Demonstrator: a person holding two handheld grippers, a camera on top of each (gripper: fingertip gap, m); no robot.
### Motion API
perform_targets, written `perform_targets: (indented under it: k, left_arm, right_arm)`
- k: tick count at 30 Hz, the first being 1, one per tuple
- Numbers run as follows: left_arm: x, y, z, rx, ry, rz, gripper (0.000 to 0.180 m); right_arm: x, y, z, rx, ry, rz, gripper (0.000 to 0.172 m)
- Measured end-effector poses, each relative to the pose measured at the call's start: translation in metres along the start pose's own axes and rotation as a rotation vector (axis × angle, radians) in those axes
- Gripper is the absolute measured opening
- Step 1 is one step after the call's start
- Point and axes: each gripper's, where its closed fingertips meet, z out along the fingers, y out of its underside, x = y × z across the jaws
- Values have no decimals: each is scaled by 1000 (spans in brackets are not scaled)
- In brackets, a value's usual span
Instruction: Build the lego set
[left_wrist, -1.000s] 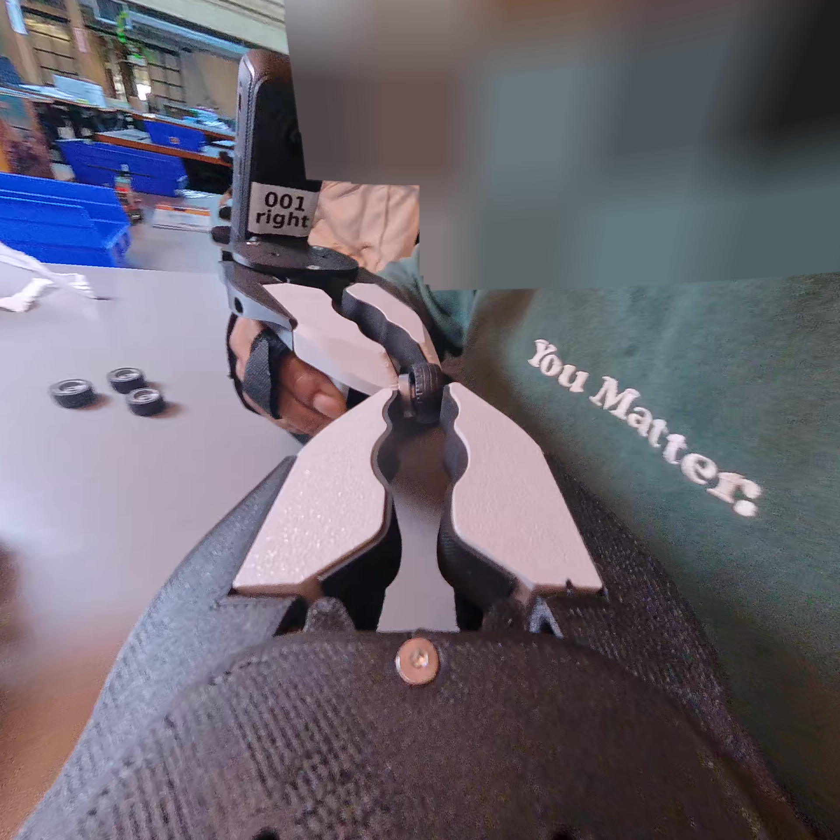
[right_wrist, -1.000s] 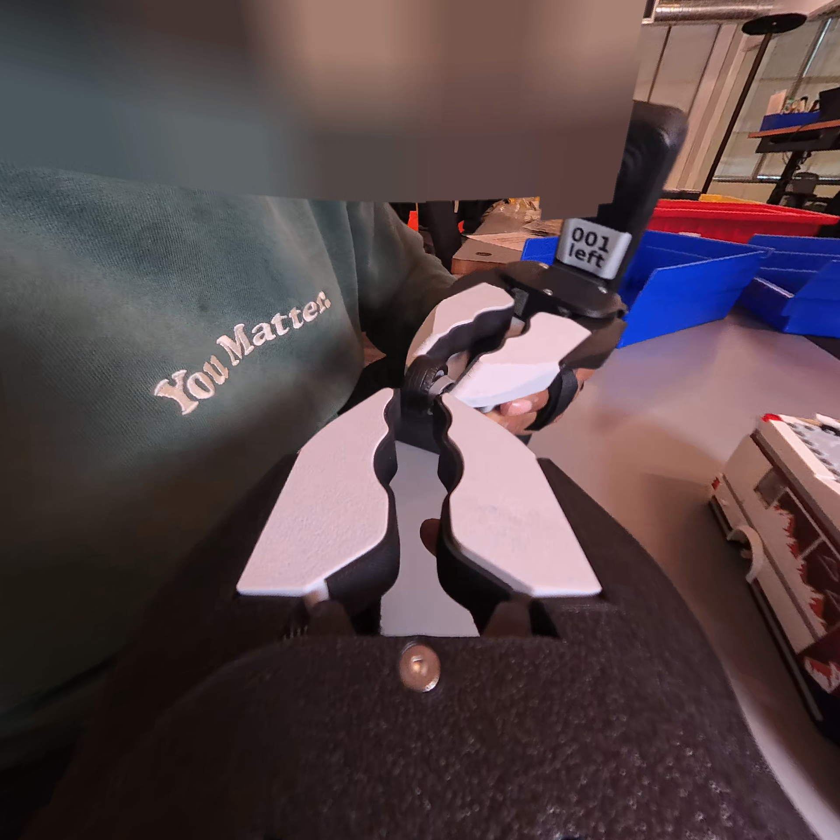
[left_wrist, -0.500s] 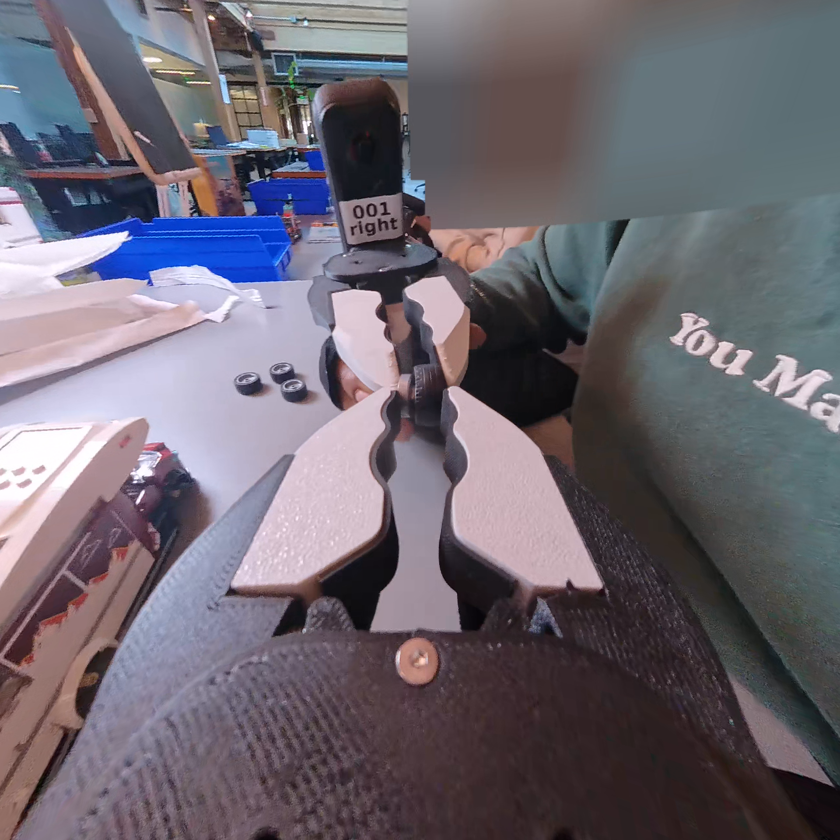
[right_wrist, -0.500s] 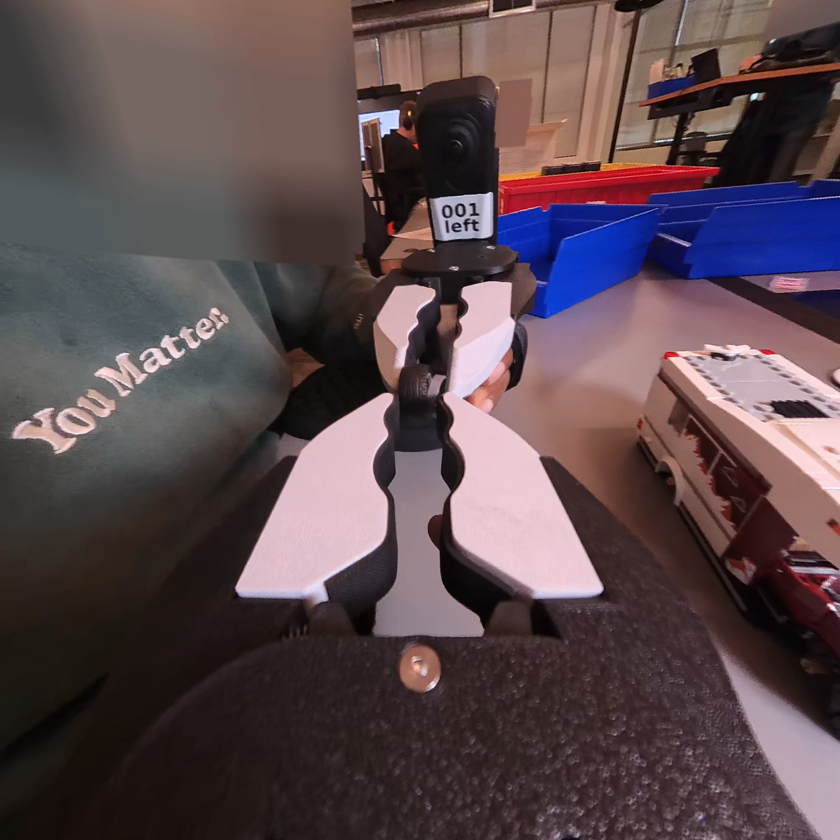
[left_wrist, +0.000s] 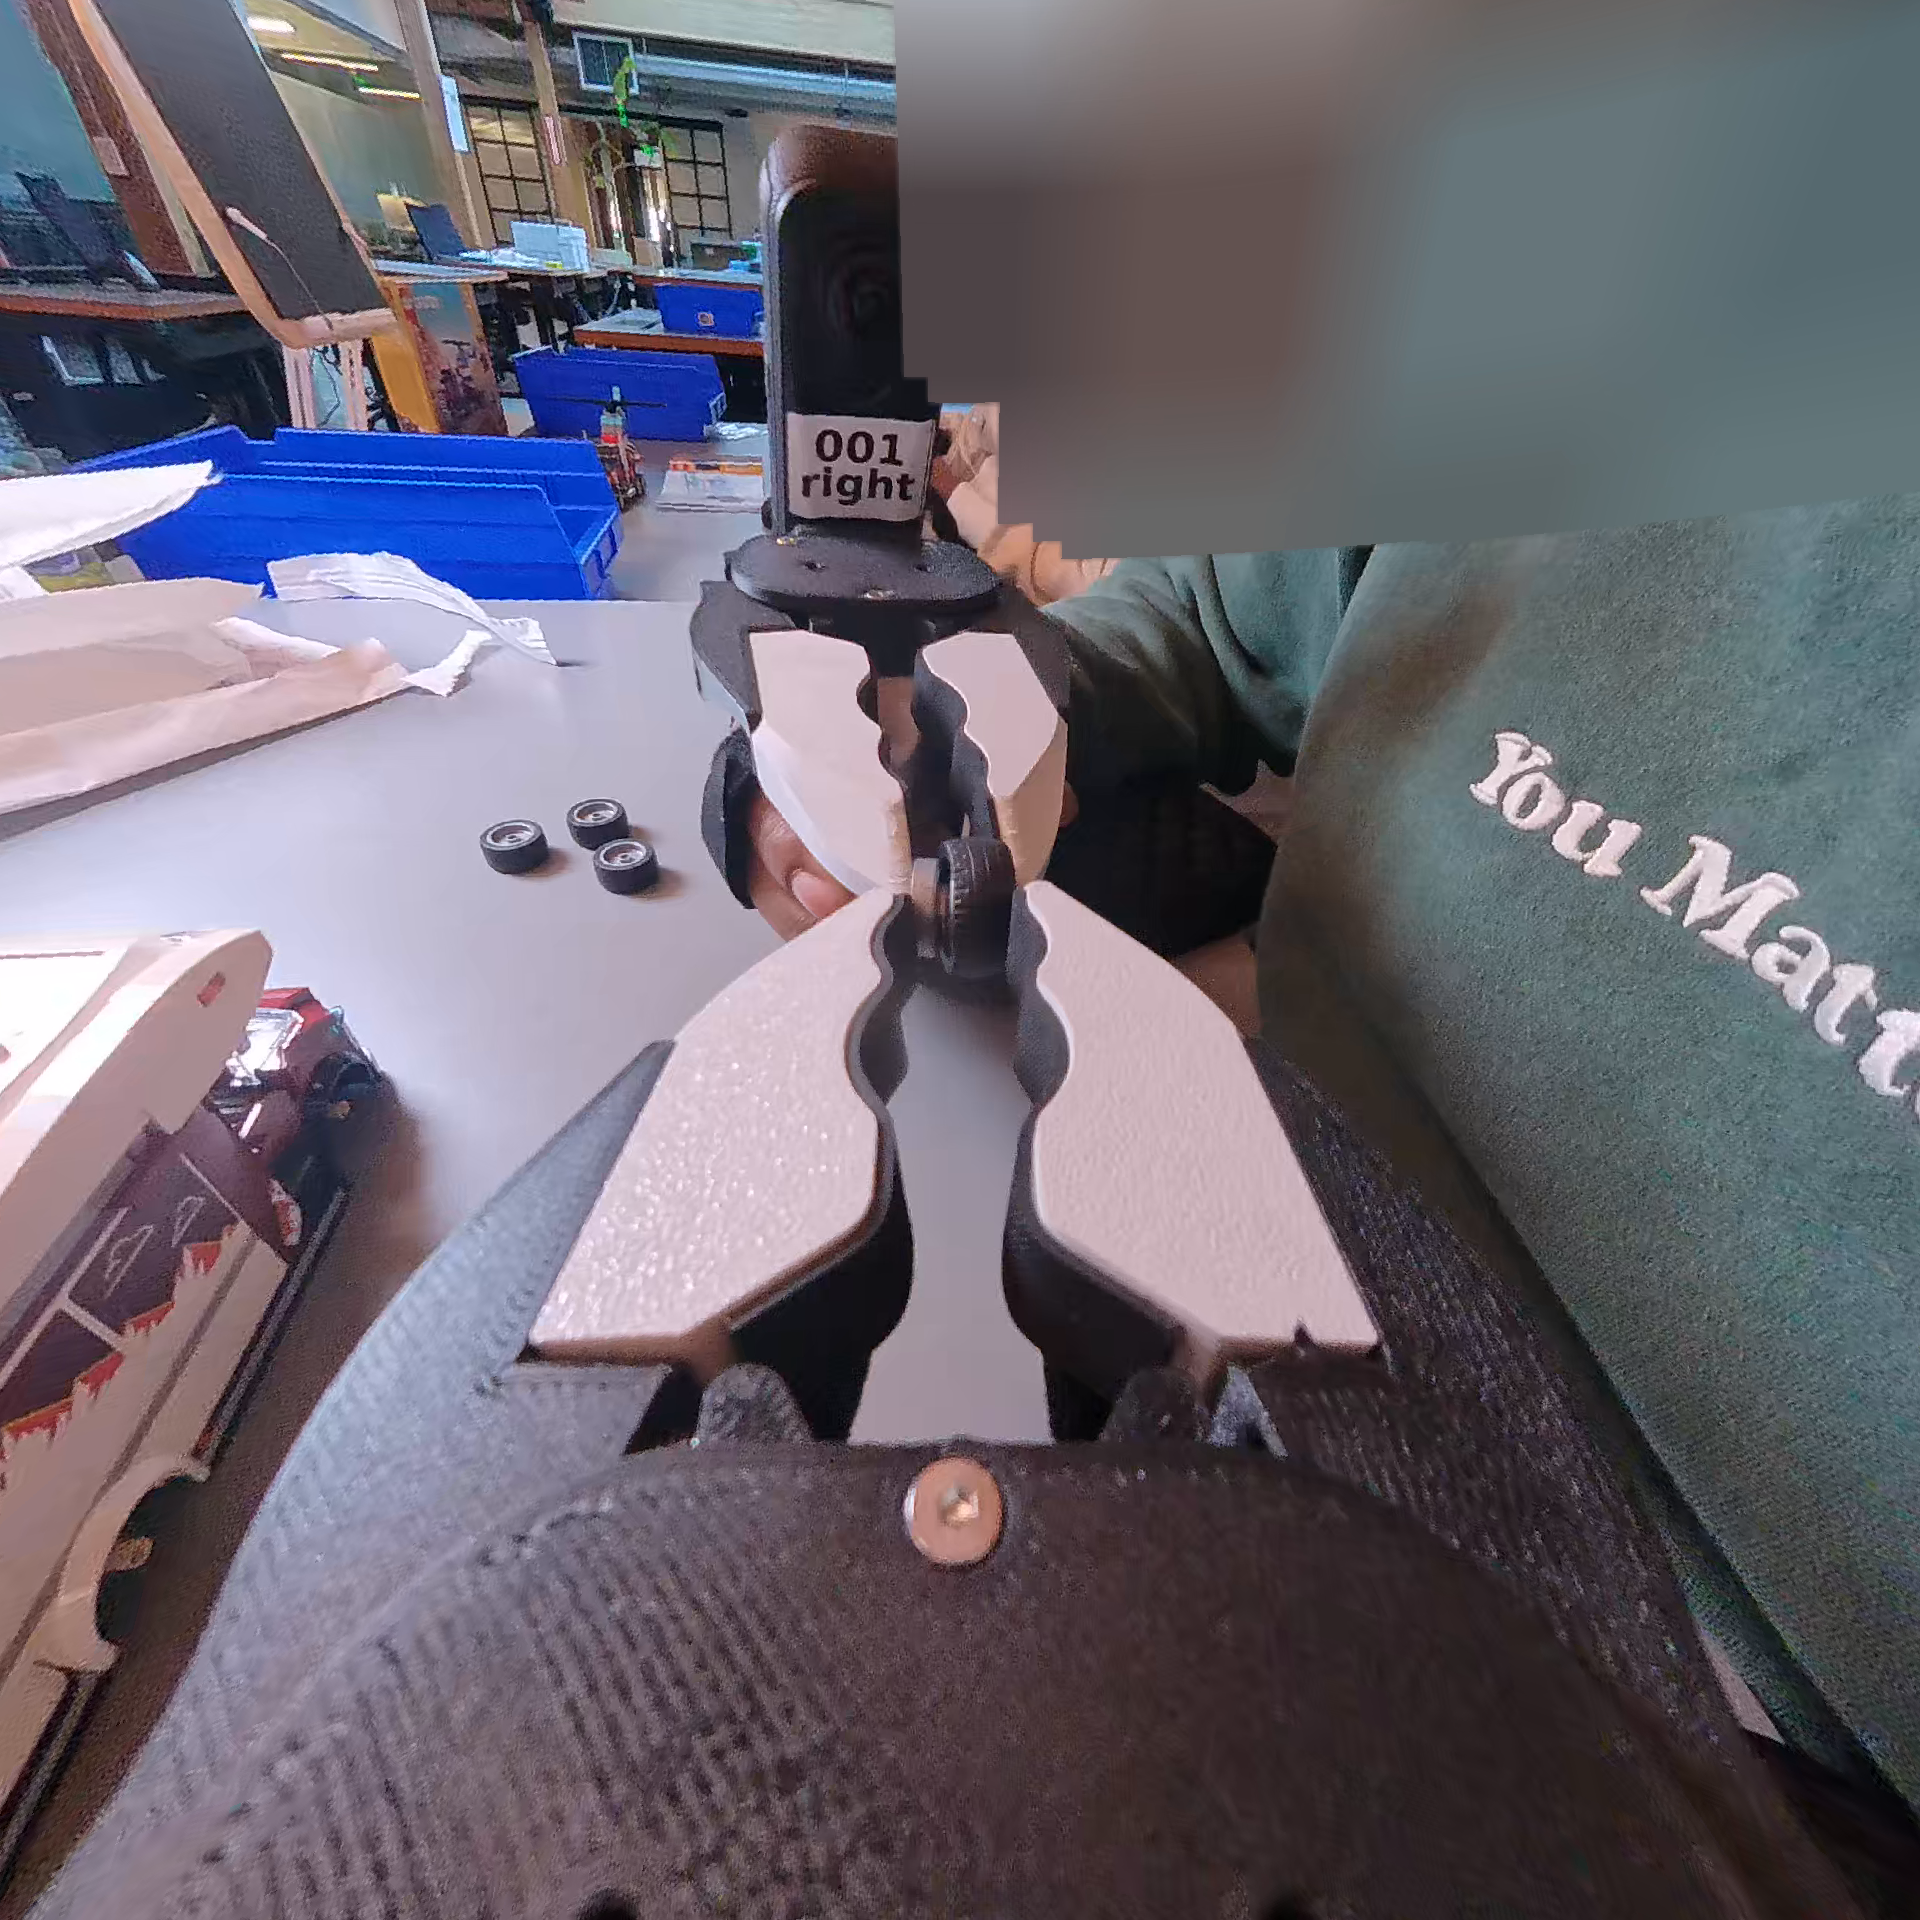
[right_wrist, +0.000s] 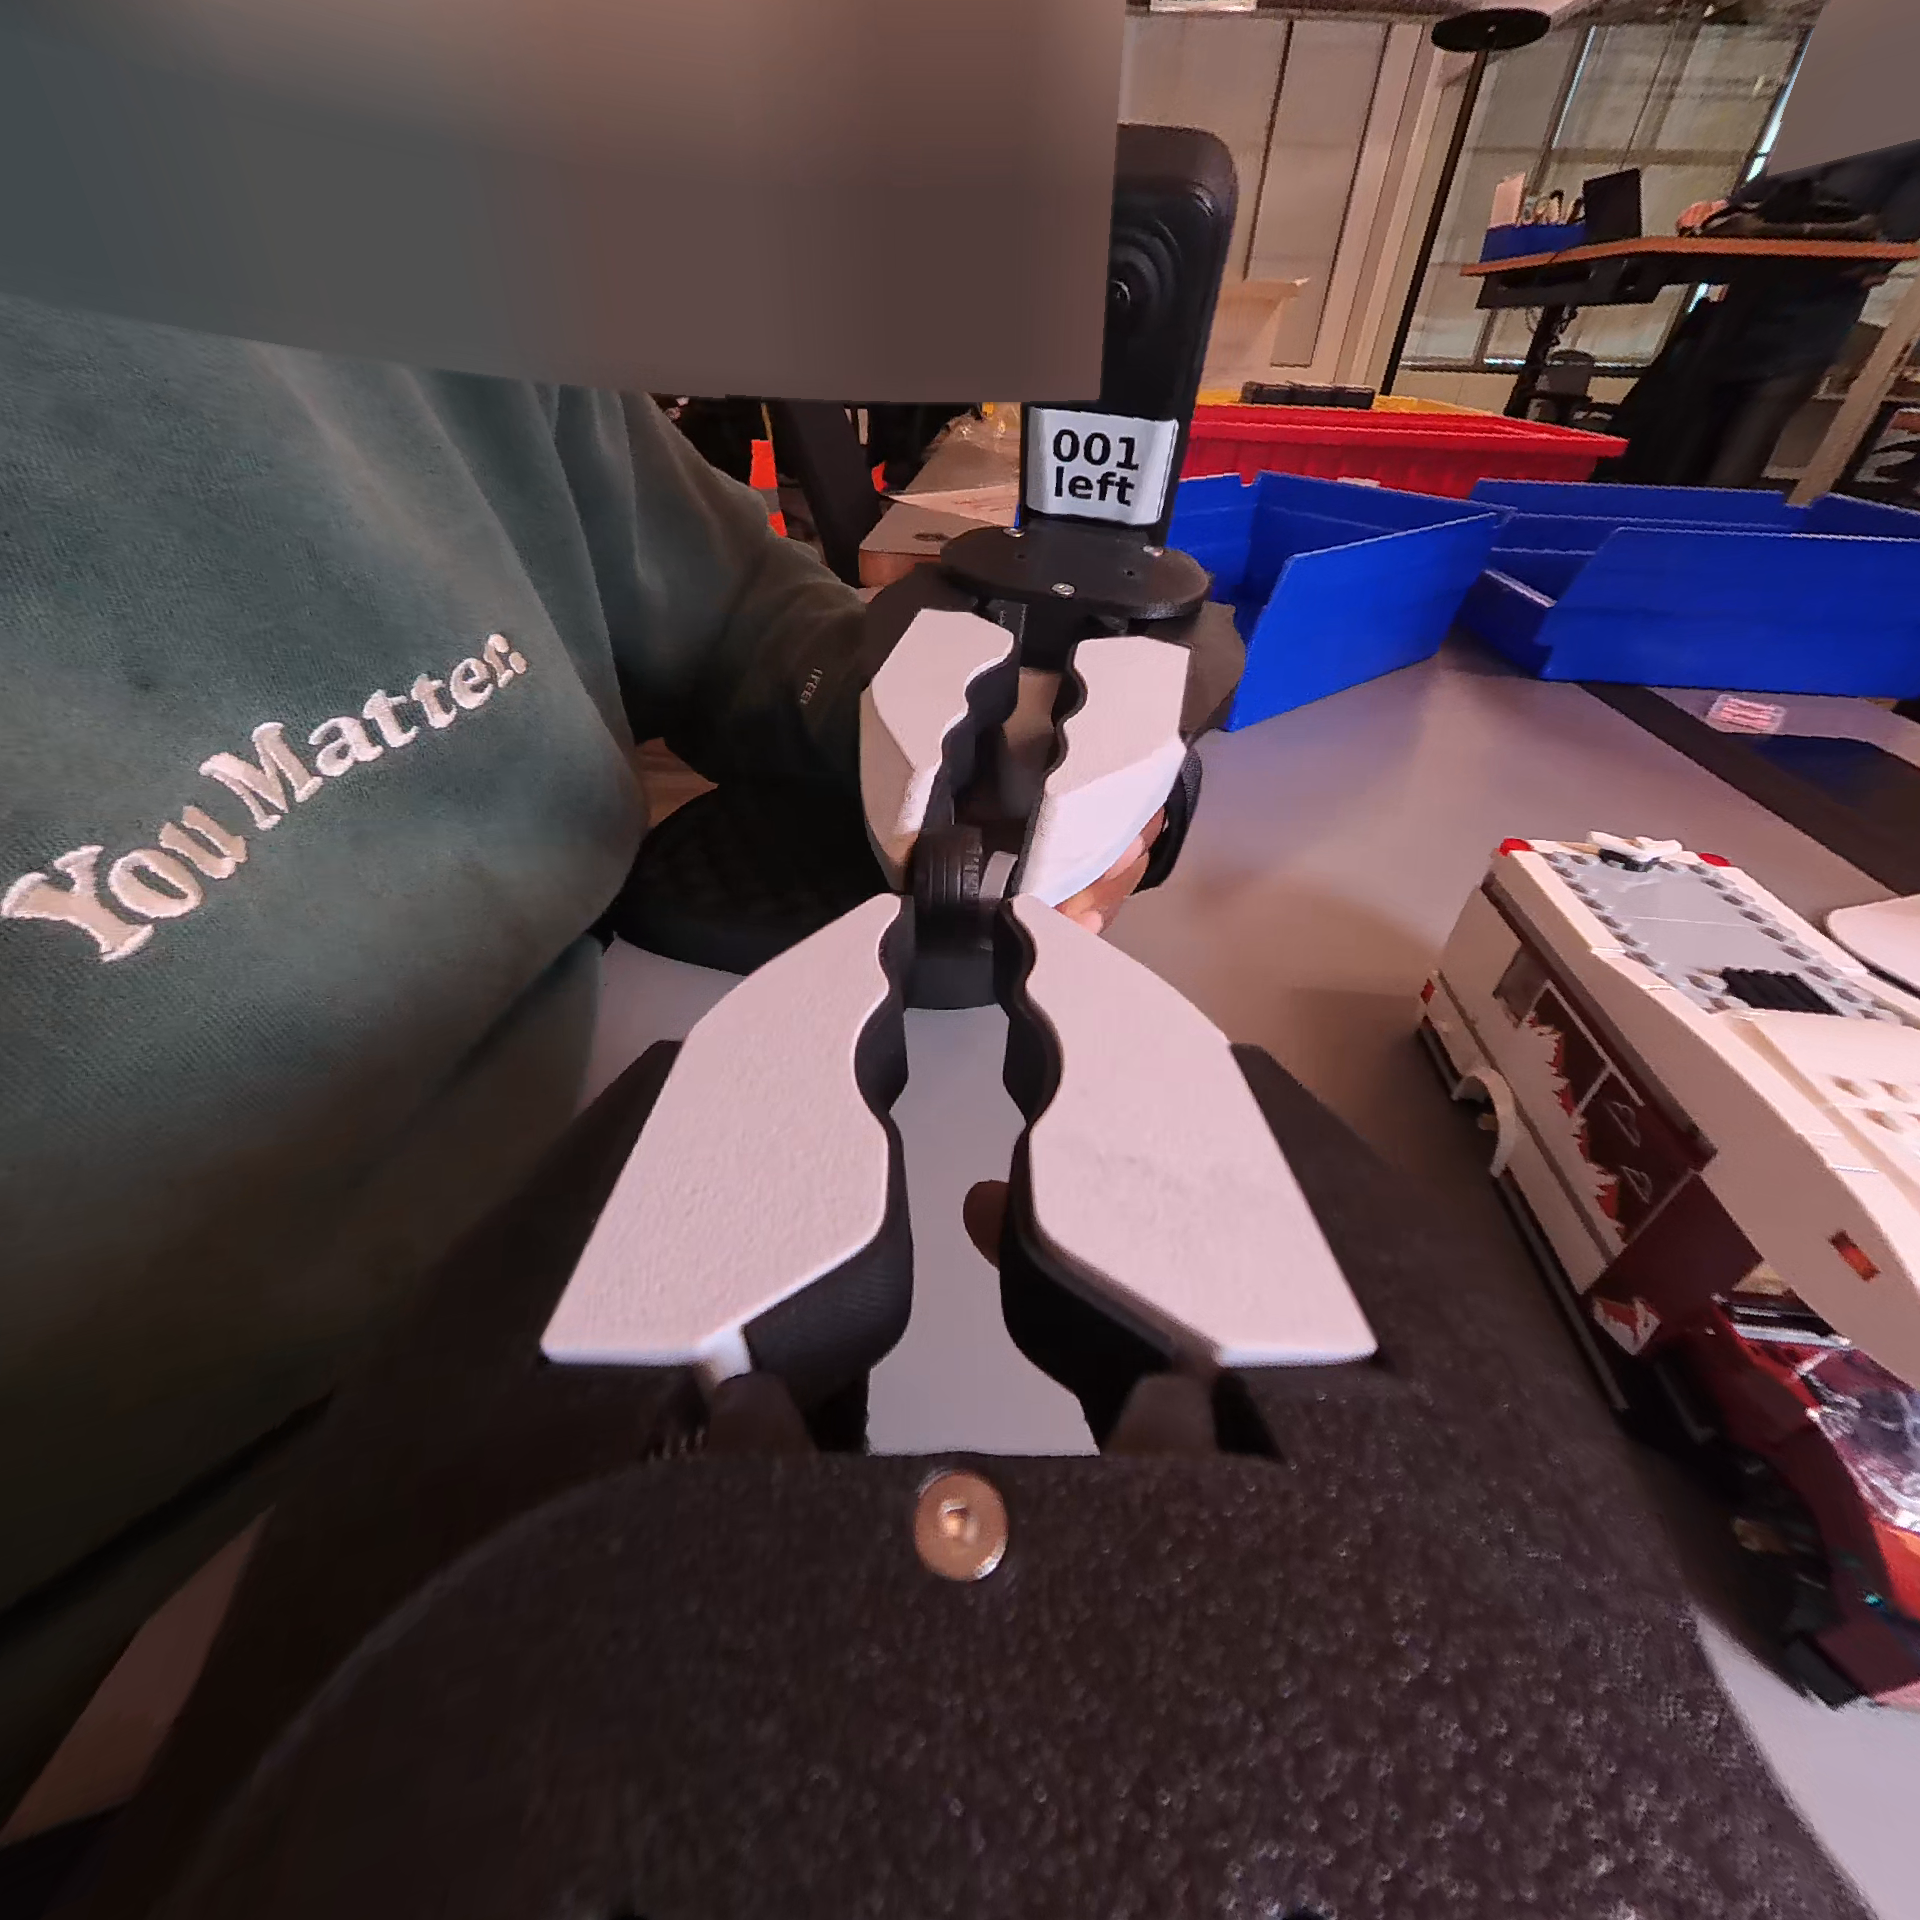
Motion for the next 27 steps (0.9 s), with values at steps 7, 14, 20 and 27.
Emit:
perform_targets:
  k: [7, 14, 20, 27]
  left_arm:
    - [8, 5, 2, -18, 50, -2, 17]
    - [14, 2, 1, 27, 139, -96, 16]
    - [21, -4, 1, 68, 234, -219, 16]
    - [-3, -6, -2, 97, 111, -235, 18]
  right_arm:
    - [-9, 4, 0, -4, -52, -20, 13]
    - [-15, 1, 1, -1, -57, -88, 13]
    - [-21, -5, 1, 34, -91, -51, 13]
    - [5, -4, -1, 32, 21, 68, 13]
